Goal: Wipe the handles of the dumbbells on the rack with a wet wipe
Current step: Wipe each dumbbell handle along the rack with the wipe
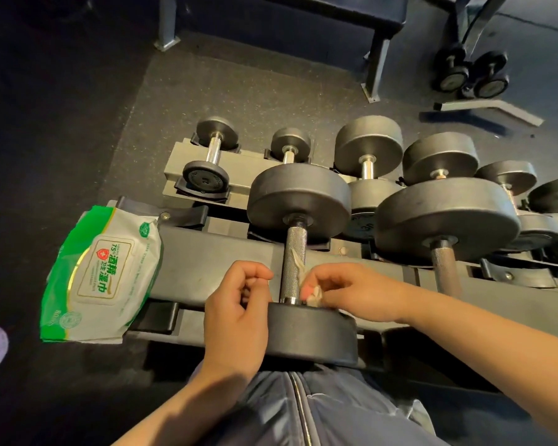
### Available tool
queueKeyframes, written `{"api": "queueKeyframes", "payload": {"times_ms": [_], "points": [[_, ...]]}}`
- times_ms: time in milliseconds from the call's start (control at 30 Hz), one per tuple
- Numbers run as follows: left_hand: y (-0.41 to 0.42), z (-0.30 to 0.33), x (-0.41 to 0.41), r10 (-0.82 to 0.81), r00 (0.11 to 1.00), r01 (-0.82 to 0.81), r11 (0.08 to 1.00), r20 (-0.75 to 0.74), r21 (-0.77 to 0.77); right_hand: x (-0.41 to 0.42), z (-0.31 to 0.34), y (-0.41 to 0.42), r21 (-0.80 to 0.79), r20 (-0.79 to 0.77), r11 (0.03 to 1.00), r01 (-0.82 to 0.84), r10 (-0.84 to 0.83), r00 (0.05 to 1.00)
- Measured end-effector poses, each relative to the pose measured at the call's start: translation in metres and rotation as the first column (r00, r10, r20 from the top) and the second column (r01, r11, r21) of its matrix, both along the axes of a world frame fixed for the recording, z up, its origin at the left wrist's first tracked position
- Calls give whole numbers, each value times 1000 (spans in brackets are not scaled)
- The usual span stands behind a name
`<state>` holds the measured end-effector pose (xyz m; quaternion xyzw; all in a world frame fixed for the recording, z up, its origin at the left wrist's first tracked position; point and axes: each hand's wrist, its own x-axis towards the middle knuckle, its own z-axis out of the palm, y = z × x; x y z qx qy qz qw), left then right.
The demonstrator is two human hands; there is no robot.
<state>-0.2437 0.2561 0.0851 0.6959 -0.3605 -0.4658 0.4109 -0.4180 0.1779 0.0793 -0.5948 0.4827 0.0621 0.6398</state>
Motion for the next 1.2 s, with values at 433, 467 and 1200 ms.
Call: {"api": "queueKeyframes", "payload": {"times_ms": [433,467,1200], "points": [[0,4,3,-83,997,82,996,-8,-16,38,-19,-13,-295,-52,610,735,-779,625],[1,4,3,-89,996,89,996,-4,-16,40,-24,-21,-277,-41,511,814,-853,521],[7,-3,13,-71,990,60,993,-122,-98,57,-3,-26,-699,-589,246,-671,335,736]]}}
